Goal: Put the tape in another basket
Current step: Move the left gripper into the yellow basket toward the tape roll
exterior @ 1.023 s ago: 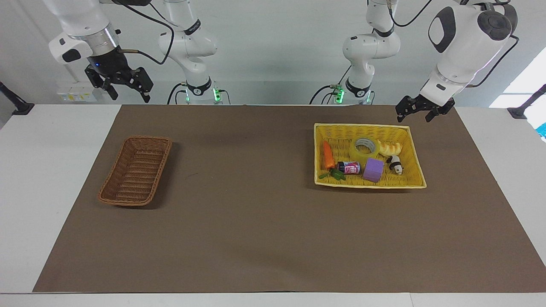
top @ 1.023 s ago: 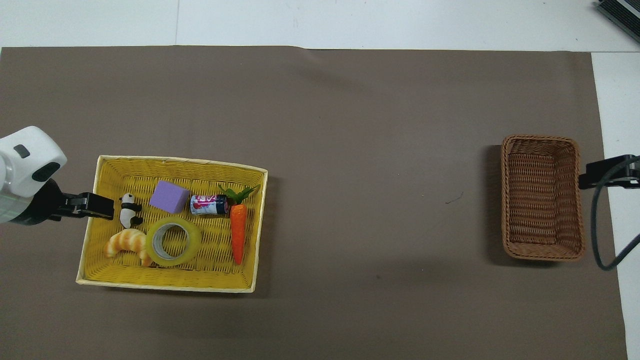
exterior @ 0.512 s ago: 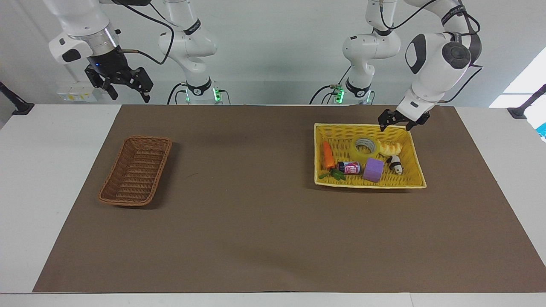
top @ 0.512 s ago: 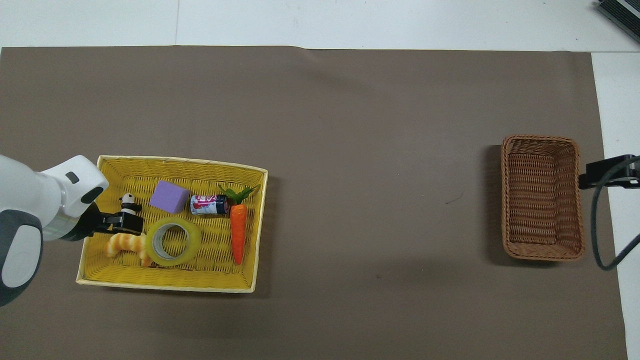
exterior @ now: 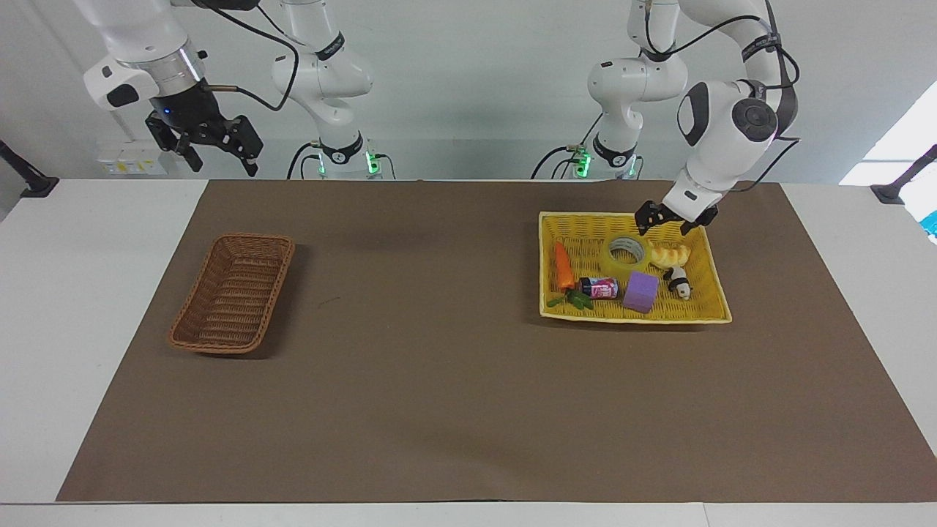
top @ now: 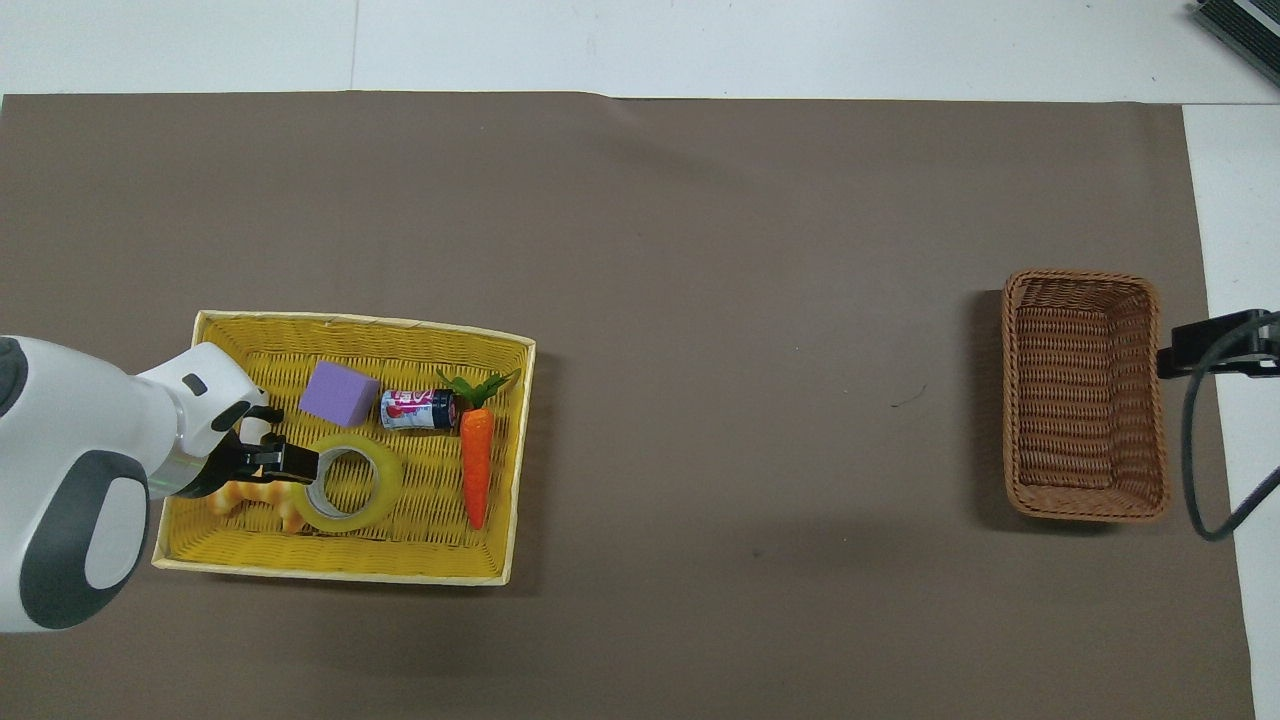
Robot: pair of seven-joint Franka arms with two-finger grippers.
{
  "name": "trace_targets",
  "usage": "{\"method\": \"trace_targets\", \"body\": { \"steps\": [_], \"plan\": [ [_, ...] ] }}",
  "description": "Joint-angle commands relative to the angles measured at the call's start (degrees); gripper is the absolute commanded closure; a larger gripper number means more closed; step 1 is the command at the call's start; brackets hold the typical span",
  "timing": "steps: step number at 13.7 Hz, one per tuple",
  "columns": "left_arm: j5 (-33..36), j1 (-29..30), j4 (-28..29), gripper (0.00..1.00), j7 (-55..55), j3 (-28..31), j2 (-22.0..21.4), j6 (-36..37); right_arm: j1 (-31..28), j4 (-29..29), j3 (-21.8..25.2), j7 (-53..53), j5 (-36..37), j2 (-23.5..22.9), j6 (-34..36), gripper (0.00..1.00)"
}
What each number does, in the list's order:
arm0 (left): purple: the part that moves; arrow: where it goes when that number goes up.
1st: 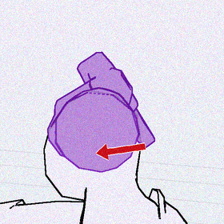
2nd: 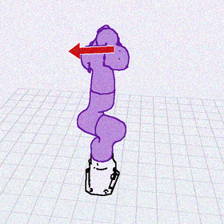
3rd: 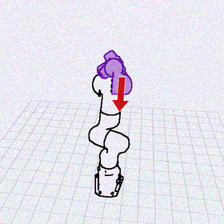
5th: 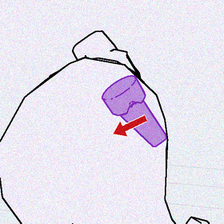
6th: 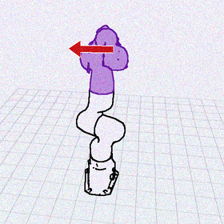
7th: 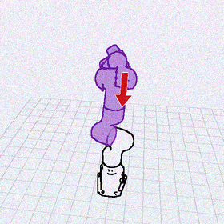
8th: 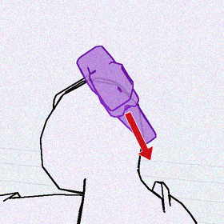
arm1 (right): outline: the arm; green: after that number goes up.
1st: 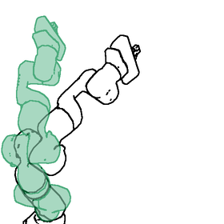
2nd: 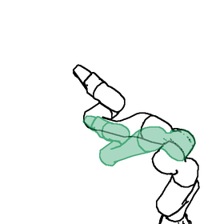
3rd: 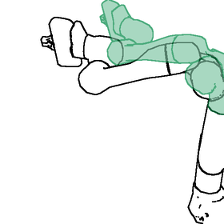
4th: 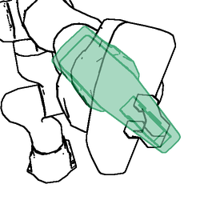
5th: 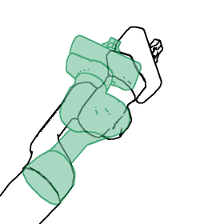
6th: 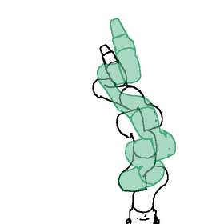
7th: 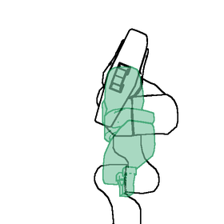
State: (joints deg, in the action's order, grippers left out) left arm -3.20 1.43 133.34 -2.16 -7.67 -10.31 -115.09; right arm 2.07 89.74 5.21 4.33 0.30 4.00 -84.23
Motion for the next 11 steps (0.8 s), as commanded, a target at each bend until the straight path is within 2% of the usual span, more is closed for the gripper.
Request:
{"method": "trace_targets", "body": {
  "steps": [1, 7, 10, 11],
  "plan": [
    [-0.6, -2.0, 5.7, 0.0, -0.7, 0.7, -0.5, -6.7, -0.9, 0.8, -0.2, -1.6, -1.6, 0.7, 0.1, 0.0],
    [-0.6, -2.0, 9.7, 0.0, -0.7, 0.7, 1.6, -12.8, -0.9, 0.8, -0.2, -1.7, -1.6, 0.7, 0.1, 0.0],
    [-0.6, -2.0, 10.2, 0.0, -0.7, 0.8, 2.1, -13.3, -0.9, 0.8, -0.2, -1.7, -1.6, 0.7, 0.1, 0.0],
    [-0.6, -1.9, 10.2, 0.09, -0.7, 0.8, 2.1, -13.3, -1.0, 0.8, -0.2, -1.7, -1.6, 0.7, 0.1, 0.0]
  ]
}}
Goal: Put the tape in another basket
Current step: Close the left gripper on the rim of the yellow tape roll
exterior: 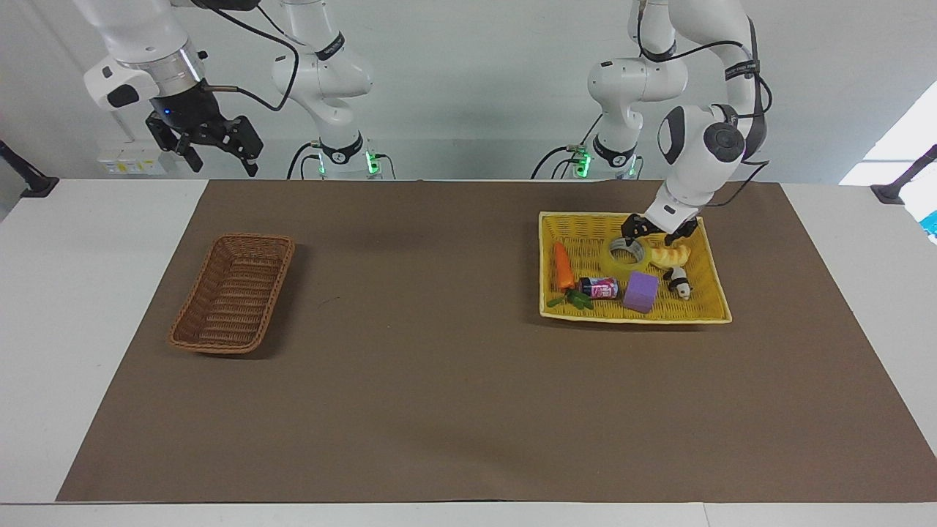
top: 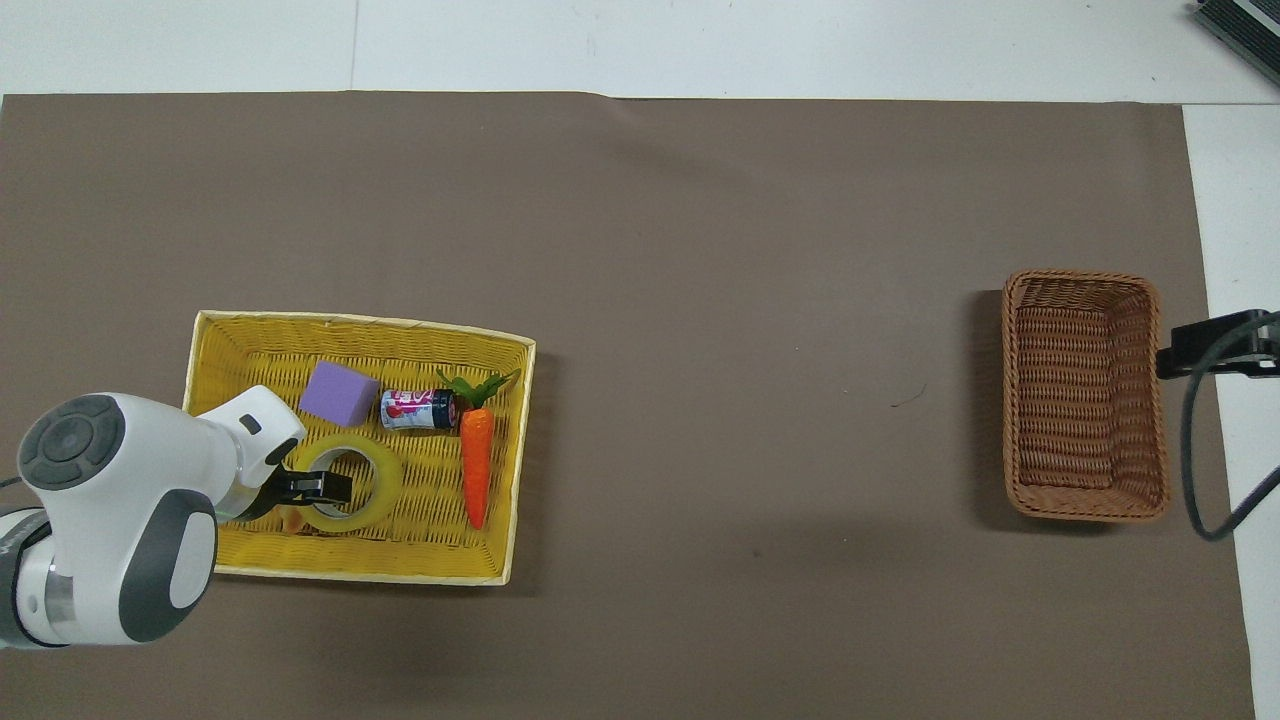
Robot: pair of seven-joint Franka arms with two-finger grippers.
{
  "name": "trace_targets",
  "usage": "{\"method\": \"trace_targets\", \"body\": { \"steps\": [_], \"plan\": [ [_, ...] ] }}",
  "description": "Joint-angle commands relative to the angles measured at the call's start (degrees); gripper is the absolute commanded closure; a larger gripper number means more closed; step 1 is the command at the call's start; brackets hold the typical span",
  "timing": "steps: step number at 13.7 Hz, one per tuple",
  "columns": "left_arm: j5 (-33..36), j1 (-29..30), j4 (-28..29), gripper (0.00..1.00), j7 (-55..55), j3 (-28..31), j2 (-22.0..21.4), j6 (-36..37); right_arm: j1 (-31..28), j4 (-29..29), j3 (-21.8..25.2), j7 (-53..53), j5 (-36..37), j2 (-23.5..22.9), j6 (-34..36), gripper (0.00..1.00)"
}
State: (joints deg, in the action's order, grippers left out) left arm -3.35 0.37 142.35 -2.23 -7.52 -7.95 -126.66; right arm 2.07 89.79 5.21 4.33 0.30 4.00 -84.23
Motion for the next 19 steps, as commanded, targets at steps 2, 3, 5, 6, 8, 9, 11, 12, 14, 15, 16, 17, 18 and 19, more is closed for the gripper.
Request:
{"method": "trace_targets", "body": {
  "steps": [2, 3, 5, 6, 8, 9, 11, 12, 14, 15, 16, 17, 18, 19],
  "plan": [
    [-0.4, -0.8, 1.2, 0.32, -1.0, 0.7, 0.0, -1.7, -1.0, 0.7, -0.2, -1.7, -1.6, 0.7, 0.1, 0.0],
    [-0.4, -0.8, 1.2, 0.43, -1.5, 0.7, 0.0, -1.7, -1.0, 0.7, -0.2, -1.7, -1.6, 0.7, 0.1, 0.0],
    [-0.4, -0.8, 1.2, 0.62, -1.6, 0.7, 0.0, -1.7, -0.9, 0.7, -0.2, -1.7, -1.6, 0.7, 0.1, 0.0],
    [-0.4, -0.8, 1.2, 0.64, -1.6, 0.7, 0.0, -1.7, -1.0, 0.7, -0.2, -1.7, -1.6, 0.7, 0.1, 0.0],
    [-0.4, -0.8, 1.2, 0.65, -1.6, 0.7, 0.0, -1.6, -1.0, 0.7, -0.2, -1.7, -1.6, 0.7, 0.1, 0.0],
    [-0.4, -0.8, 1.2, 0.65, -1.6, 0.7, 0.0, -1.5, -1.2, 0.7, -0.2, -1.7, -1.6, 0.7, 0.1, 0.0],
    [-0.4, -0.8, 1.0, 0.65, -1.6, 0.7, 0.0, -1.5, -1.4, 0.7, -0.2, -1.7, -1.6, 0.7, 0.1, 0.0],
    [-0.4, -0.9, 1.0, 0.65, -1.6, 0.7, 0.0, -1.4, -1.4, 0.7, -0.2, -1.7, -1.6, 0.7, 0.1, 0.0],
    [-0.4, -2.0, -0.3, 0.65, -1.7, 0.7, 0.5, 0.1, -1.4, 0.7, -0.2, -1.7, -1.6, 0.7, 0.1, 0.0],
    [-0.4, -3.1, -1.4, 0.65, -3.0, 0.7, 0.4, 1.9, -1.4, 0.7, -0.2, -1.7, -1.6, 0.7, 0.1, 0.0],
    [-0.4, -3.5, -2.9, 0.65, -5.3, 0.6, 0.3, 4.5, -1.4, 0.7, -0.2, -1.7, -1.6, 0.7, 0.1, 0.0],
    [-0.4, -4.4, -3.4, 0.73, -7.0, 0.6, 0.3, 5.9, -1.3, 0.7, -0.2, -1.7, -1.6, 0.7, 0.0, 0.0],
    [-0.4, -5.4, -3.2, 0.89, -7.4, 0.7, 0.1, 5.8, -1.4, 0.7, -0.2, -1.7, -1.6, 0.7, 0.1, 0.0],
    [-0.4, -5.4, -3.2, 1.0, -7.3, 0.6, 0.1, 6.0, -1.4, 0.9, -0.2, -1.7, -1.6, 0.9, 0.0, 0.0]
  ]
}}
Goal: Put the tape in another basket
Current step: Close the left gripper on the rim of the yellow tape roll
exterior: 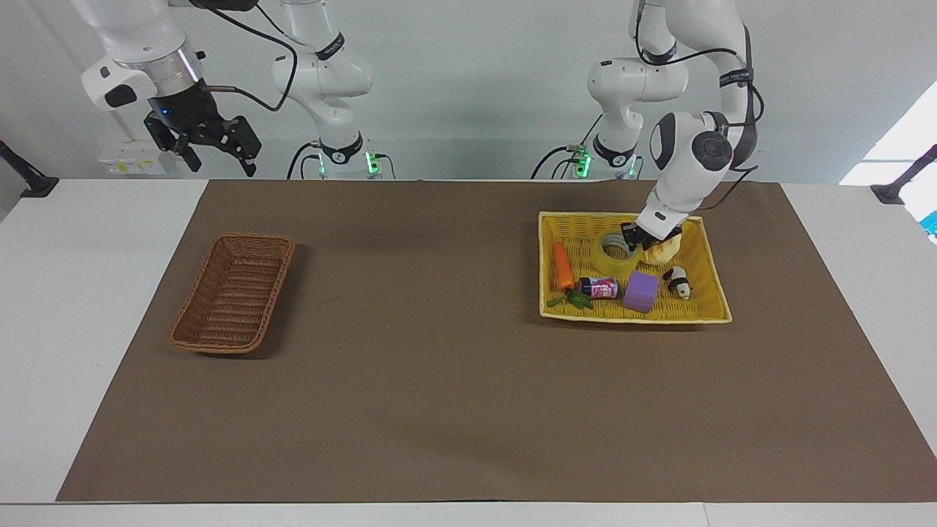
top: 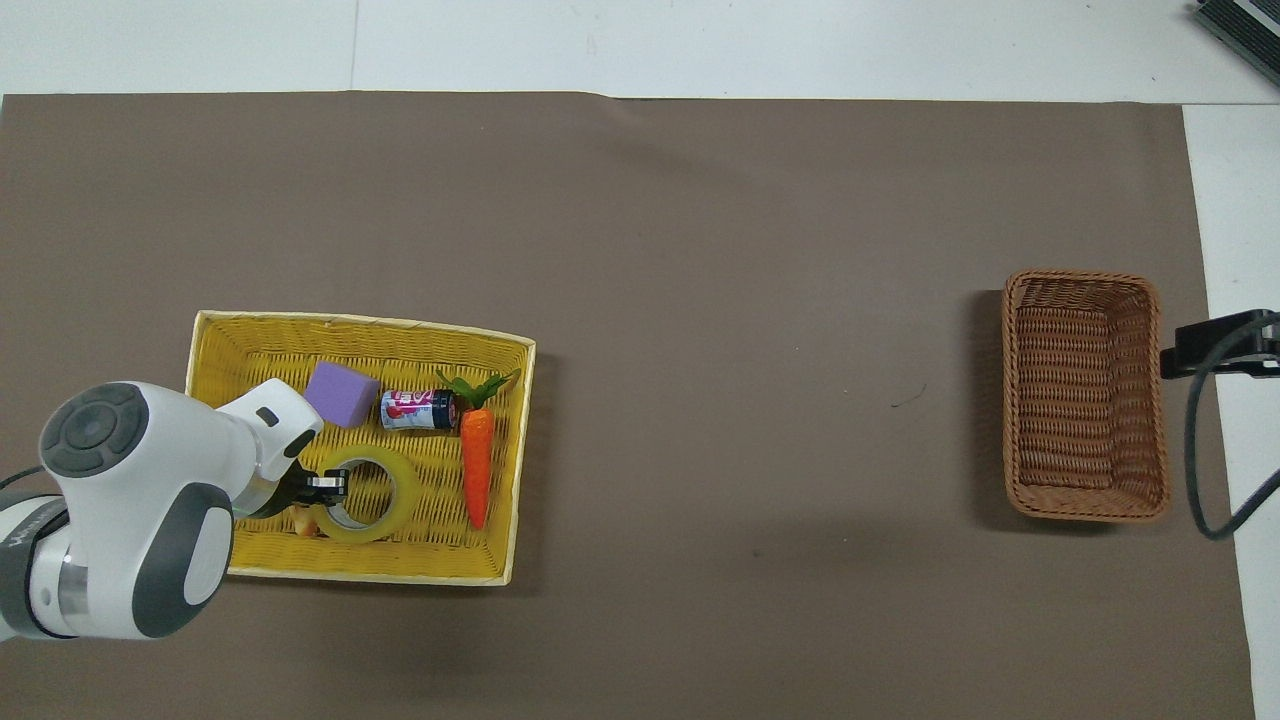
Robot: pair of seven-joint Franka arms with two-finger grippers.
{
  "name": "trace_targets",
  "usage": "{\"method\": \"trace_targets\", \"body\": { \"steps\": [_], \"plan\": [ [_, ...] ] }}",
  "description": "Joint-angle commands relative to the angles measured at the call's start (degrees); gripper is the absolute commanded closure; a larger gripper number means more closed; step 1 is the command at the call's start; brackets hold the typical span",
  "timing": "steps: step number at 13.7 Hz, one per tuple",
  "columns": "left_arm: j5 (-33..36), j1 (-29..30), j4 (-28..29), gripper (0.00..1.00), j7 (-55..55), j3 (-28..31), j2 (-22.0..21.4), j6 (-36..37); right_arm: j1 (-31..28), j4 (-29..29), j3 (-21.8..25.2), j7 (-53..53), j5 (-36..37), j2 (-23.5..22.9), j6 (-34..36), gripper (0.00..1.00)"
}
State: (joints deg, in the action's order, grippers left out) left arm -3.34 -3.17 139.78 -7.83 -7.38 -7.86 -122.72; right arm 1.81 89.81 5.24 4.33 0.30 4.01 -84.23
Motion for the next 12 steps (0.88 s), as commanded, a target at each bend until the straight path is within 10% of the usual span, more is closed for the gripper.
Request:
{"method": "trace_targets", "body": {
  "steps": [1, 12],
  "plan": [
    [-0.4, -1.8, -0.7, 1.0, -1.2, 0.5, 0.0, 2.1, -1.1, 1.1, -0.2, -1.7, -1.6, 1.0, -0.1, 0.0],
    [-0.4, 1.1, -16.3, 1.0, -1.0, 0.7, 0.8, 15.7, -1.1, 1.2, -0.2, -1.7, -1.6, 1.1, -0.1, 0.0]
  ]
}}
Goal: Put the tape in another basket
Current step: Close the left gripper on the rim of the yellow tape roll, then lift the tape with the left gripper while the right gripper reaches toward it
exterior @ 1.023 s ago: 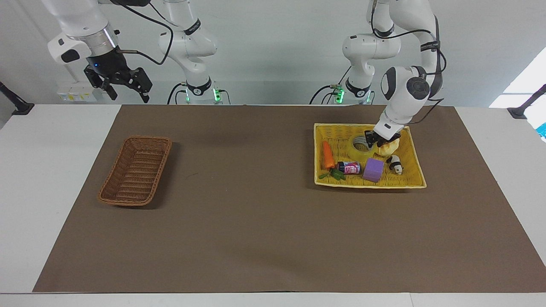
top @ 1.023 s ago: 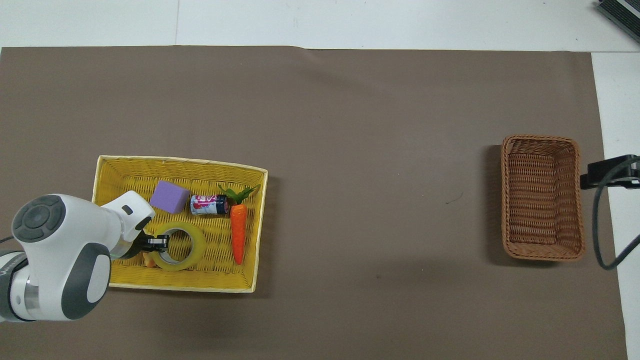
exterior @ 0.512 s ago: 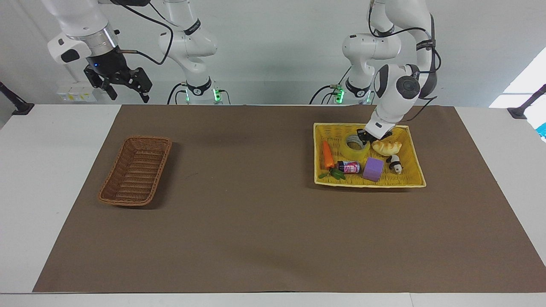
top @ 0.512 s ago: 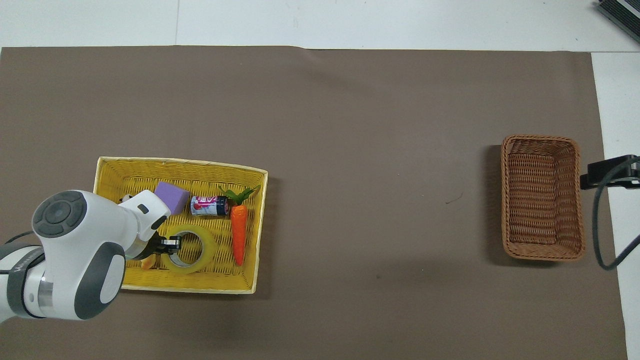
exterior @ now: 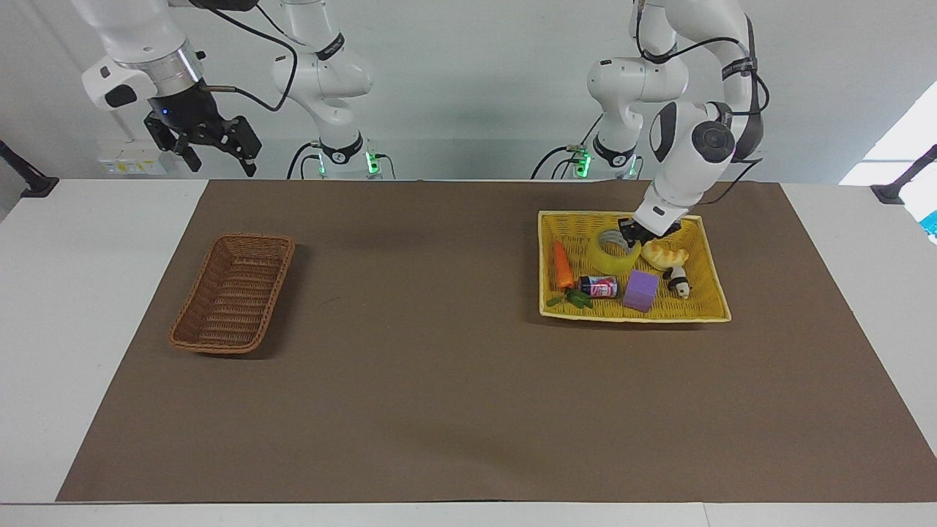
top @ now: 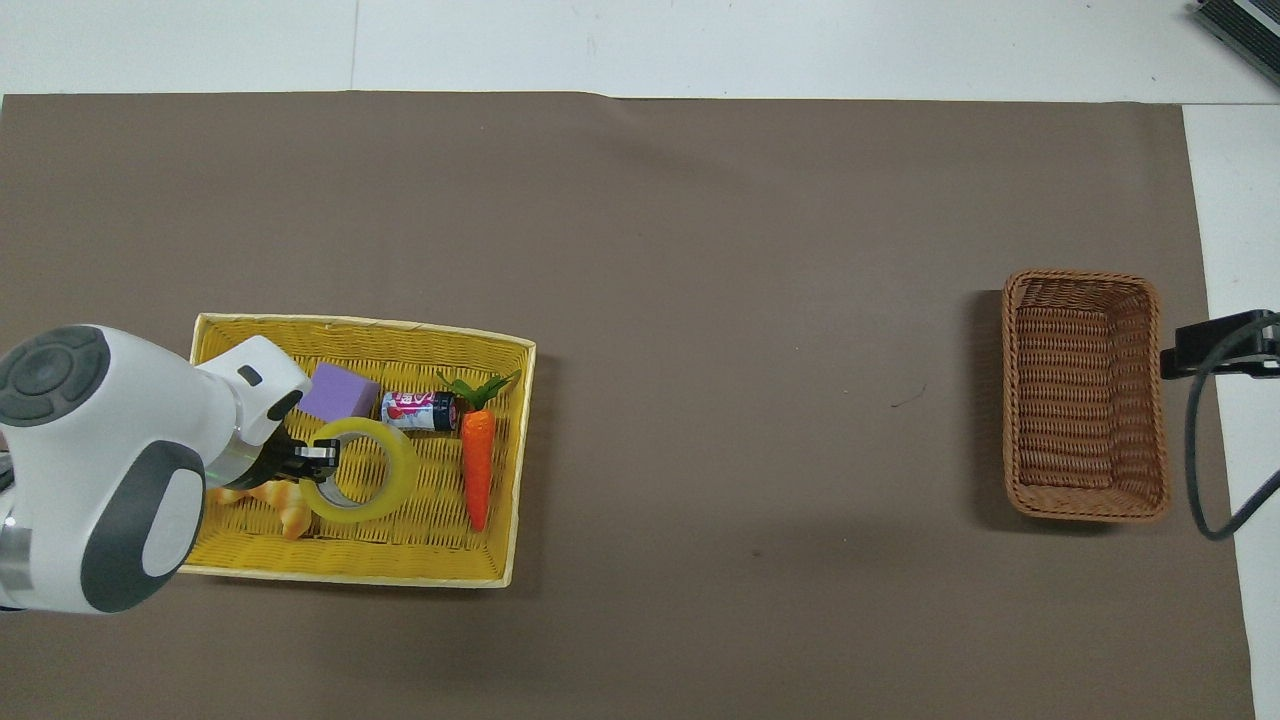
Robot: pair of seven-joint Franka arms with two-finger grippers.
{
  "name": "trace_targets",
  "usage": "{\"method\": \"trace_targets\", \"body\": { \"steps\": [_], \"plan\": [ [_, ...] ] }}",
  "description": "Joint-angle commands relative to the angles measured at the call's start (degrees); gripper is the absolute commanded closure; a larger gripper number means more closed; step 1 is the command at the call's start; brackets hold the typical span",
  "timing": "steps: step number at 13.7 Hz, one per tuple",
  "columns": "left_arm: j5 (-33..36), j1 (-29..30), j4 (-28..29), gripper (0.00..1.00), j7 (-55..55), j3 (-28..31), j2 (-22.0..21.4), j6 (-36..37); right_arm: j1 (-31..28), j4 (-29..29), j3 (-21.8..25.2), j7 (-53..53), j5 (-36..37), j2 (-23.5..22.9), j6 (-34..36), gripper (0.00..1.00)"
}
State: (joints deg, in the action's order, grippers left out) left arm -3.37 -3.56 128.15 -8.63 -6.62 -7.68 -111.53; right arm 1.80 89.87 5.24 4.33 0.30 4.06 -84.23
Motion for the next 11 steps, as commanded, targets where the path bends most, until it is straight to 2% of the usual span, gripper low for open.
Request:
{"method": "trace_targets", "body": {
  "steps": [1, 4, 7, 9, 11],
  "plan": [
    [-0.4, 1.7, -6.7, 1.0, -0.2, 0.0, 0.9, 6.2, -1.1, 1.2, -0.2, -1.7, -1.6, 1.0, -0.1, 0.0],
    [-0.4, 1.7, -13.0, 1.0, -0.2, 0.0, 2.9, 11.8, -0.9, 1.1, -0.5, -1.8, -2.0, 1.0, 0.5, 0.0],
    [-0.5, 1.6, -15.8, 1.0, -0.2, 0.0, 3.4, 14.1, -0.8, 1.0, -0.4, -1.7, -8.4, 1.0, 0.5, 0.0],
    [-3.9, 1.5, -15.8, 1.0, -0.2, 0.0, 3.5, 13.7, -0.3, 1.0, -0.9, -1.7, -10.3, 0.9, 0.5, 0.0],
    [-9.5, 0.6, -15.7, 1.0, -0.2, 0.0, 3.5, 12.8, -0.2, 1.1, -0.9, -0.7, -15.9, 1.0, 0.0, 0.0]
  ]
}}
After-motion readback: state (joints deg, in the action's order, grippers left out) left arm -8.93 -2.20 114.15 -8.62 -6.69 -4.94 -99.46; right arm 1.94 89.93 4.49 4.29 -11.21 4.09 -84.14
